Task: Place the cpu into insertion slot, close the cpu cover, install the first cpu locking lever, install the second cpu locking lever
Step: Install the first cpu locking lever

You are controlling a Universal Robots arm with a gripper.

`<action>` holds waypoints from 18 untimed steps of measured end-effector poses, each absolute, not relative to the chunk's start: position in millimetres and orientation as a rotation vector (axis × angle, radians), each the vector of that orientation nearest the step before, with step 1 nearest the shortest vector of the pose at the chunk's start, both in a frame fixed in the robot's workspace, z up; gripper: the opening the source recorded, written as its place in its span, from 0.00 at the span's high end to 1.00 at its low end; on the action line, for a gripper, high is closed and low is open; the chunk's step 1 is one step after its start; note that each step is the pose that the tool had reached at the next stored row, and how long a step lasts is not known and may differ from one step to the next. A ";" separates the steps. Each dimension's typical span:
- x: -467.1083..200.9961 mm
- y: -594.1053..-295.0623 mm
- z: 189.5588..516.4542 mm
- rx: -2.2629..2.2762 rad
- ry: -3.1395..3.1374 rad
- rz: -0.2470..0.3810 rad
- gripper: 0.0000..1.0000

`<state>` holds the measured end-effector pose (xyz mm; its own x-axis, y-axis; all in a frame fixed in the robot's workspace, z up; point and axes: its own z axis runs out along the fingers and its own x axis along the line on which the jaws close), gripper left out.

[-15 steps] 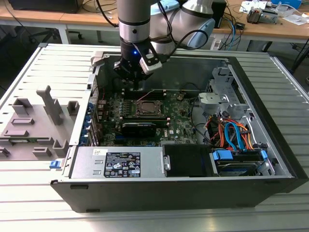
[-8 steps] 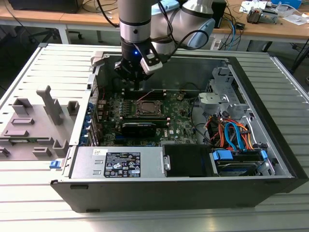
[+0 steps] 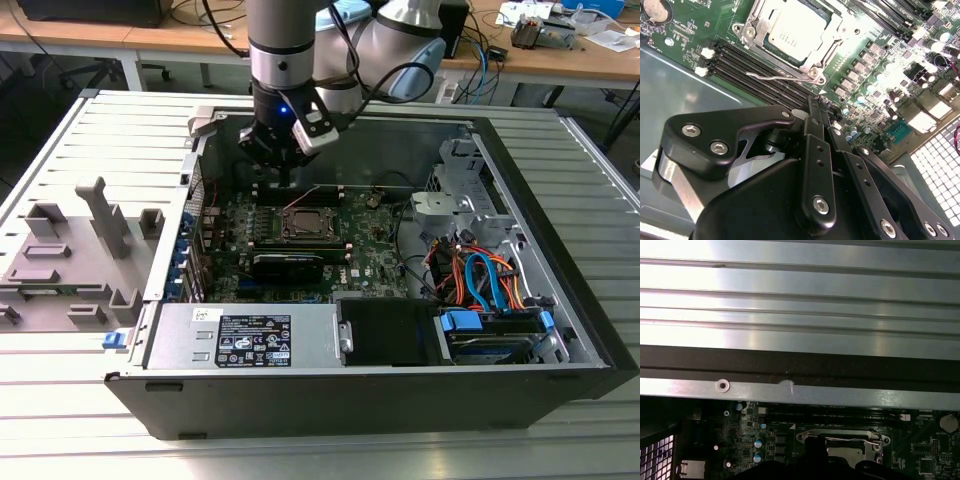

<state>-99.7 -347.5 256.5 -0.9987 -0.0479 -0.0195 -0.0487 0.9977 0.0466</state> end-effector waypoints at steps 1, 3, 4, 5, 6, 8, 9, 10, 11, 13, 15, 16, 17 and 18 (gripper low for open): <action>-99.6 -347.5 256.4 -0.075 3.121 0.074 0.89; -99.2 -347.5 256.3 -0.076 3.121 0.074 0.89; -98.9 -347.5 256.2 -0.075 3.121 0.074 0.89; -98.5 -347.5 256.1 -0.075 3.121 0.074 0.89; -98.4 -347.5 256.0 -0.075 3.121 0.074 0.89; -98.0 -347.5 255.9 -0.075 3.121 0.074 0.89; -97.8 -347.5 255.8 -0.075 3.121 0.074 0.89; -97.6 -347.5 255.7 -0.075 3.121 0.074 0.89; -97.5 -347.5 255.7 -0.075 3.121 0.074 0.89; -97.1 -347.5 255.5 -0.075 3.121 0.074 0.89; -96.6 -347.5 255.4 -0.076 3.121 0.074 0.89; -96.3 -347.5 255.3 -0.075 3.121 0.074 0.89; -96.0 -347.5 255.3 -0.076 3.121 0.074 0.89; -95.8 -347.5 255.2 -0.076 3.121 0.074 0.89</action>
